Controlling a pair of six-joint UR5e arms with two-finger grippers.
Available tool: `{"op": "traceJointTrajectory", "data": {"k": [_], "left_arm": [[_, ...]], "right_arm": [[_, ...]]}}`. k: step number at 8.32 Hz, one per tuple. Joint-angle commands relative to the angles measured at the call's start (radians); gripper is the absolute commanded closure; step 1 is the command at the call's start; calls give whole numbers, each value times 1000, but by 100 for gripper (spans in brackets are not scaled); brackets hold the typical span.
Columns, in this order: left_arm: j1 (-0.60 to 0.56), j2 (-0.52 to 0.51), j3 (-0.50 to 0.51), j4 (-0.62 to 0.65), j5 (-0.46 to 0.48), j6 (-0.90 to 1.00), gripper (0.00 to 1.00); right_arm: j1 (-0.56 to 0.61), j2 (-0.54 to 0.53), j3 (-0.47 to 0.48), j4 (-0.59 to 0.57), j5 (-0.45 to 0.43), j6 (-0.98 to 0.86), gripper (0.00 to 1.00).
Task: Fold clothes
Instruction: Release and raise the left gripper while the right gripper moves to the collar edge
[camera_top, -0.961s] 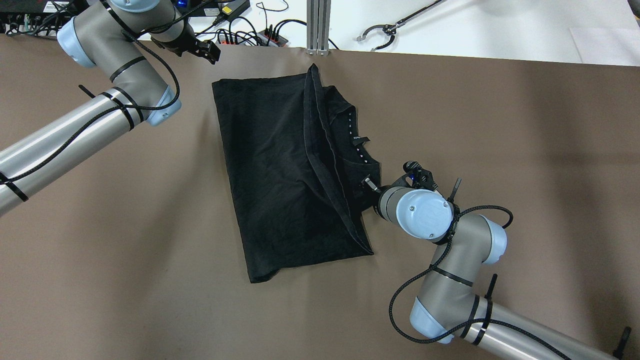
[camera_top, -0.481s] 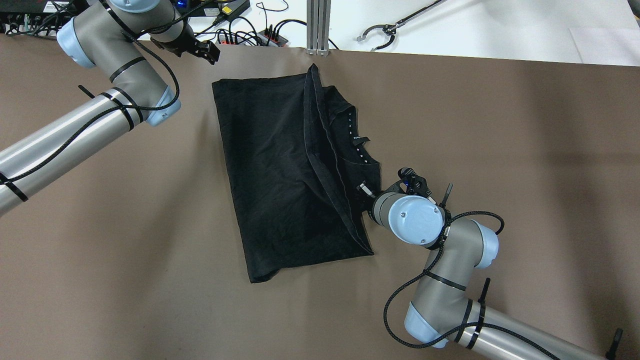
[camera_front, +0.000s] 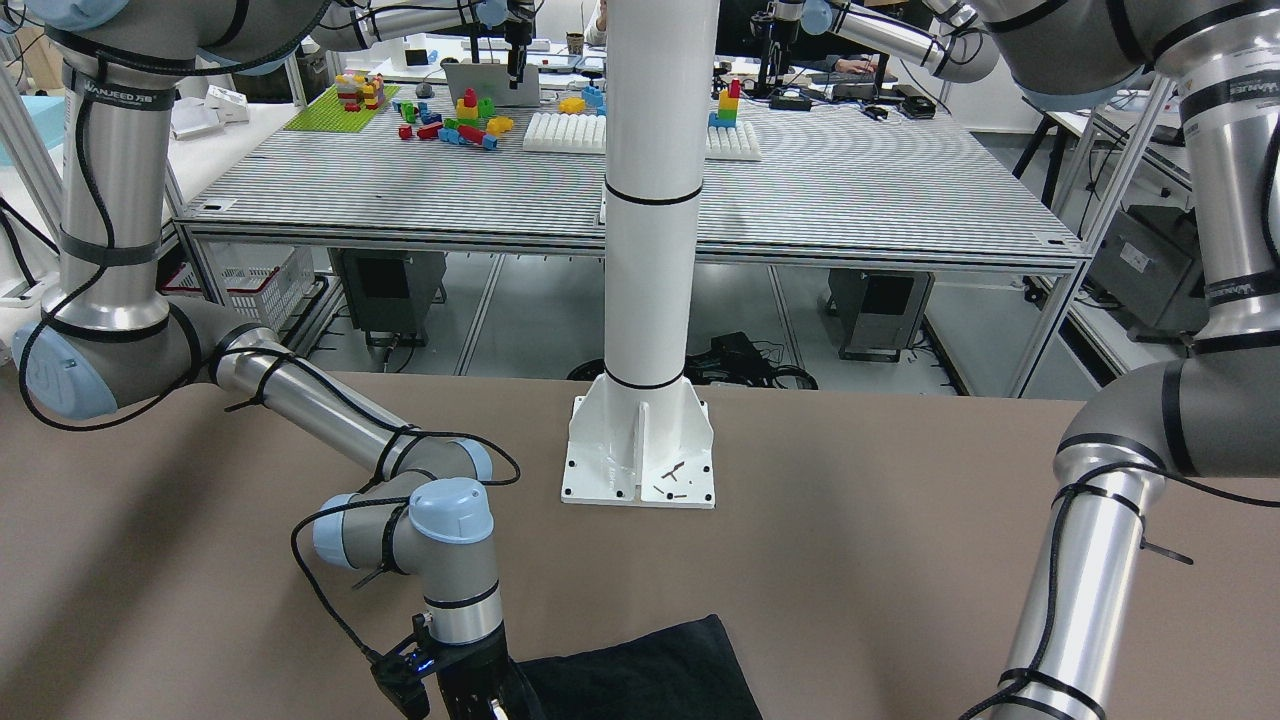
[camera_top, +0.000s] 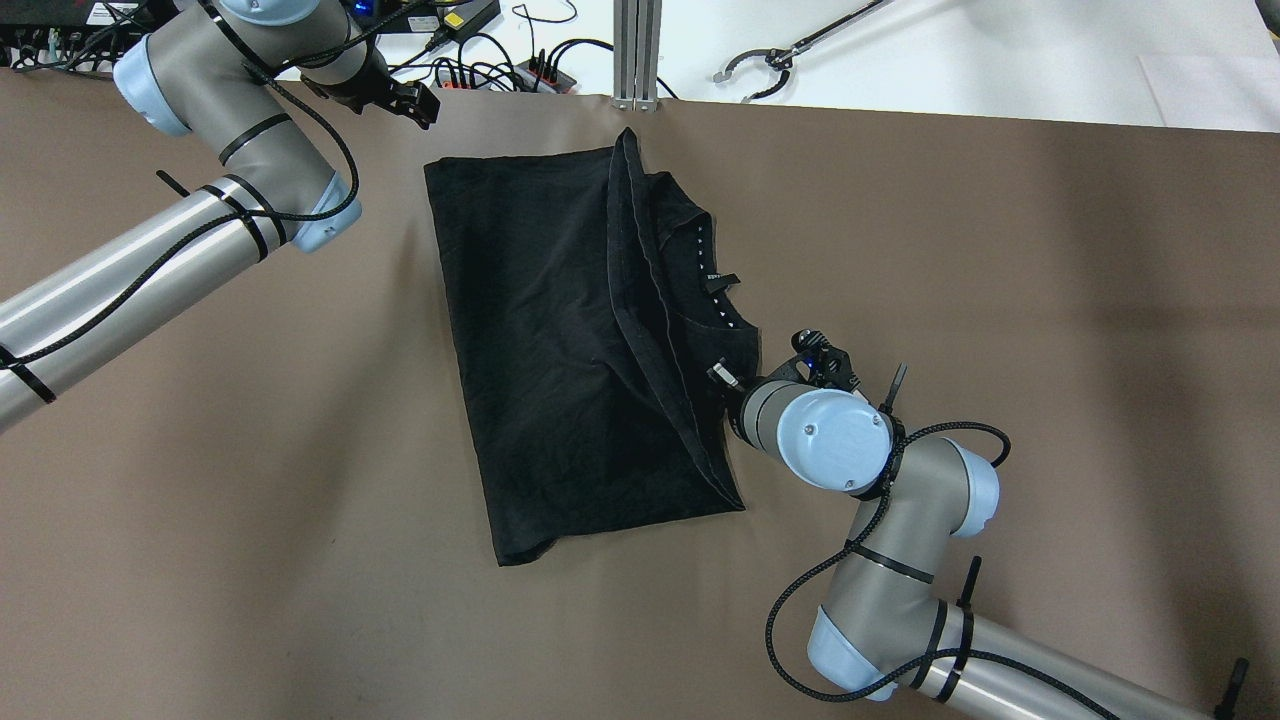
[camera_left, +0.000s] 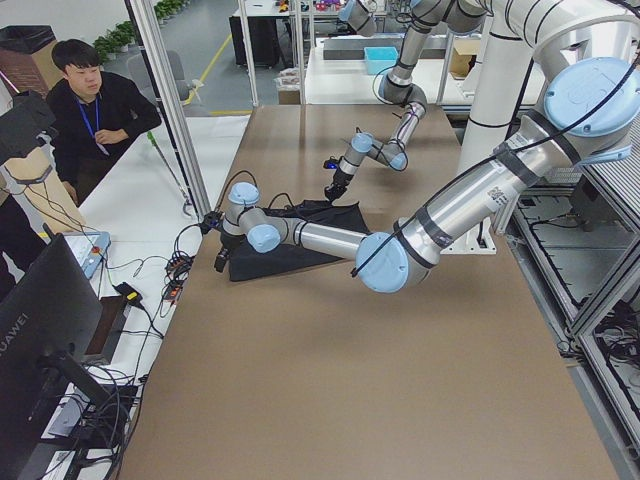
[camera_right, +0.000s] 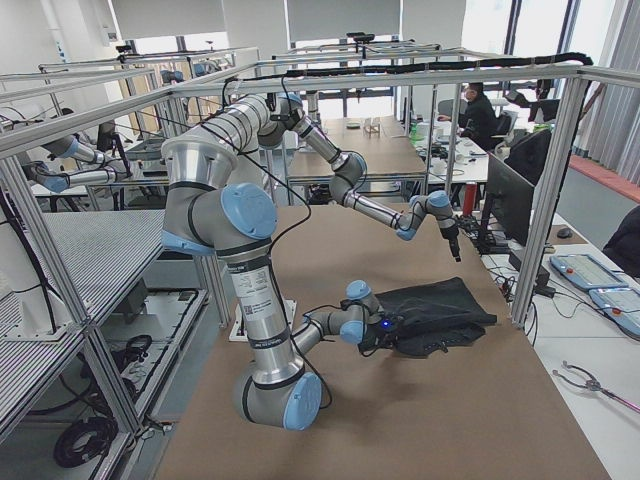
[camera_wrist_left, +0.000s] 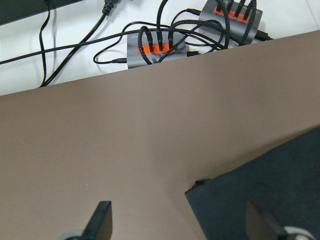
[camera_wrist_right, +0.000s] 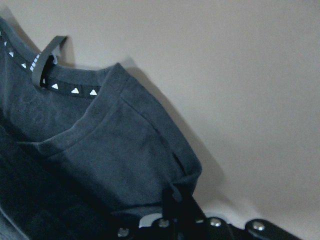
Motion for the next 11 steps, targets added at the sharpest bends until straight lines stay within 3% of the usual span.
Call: {"op": "traceJointTrajectory", "data": {"k": [1,4,8,9,10,11], "left_arm": [[2,7,-2,-3,-1,-1,6],[6,56,-75,3,-2,-14,6],[11,58,-75,2,-2,-15,6],[11,57,-75,2,-3,-15,6],[11,57,-75,2,-3,-15,6],[11,58,-75,0,-3,-15,6]], "right_arm": [[-28,-42,99,-7,3,4,100],[-154,-177,275,-9,-72,11,100],[-194,-203,280,-9,-146,6,100],[-184,-200,280,-9,-143,-6,79],[-174,-198,276,-36,-138,-78,6],[-159,-195,285,-61,-140,-162,6]]}}
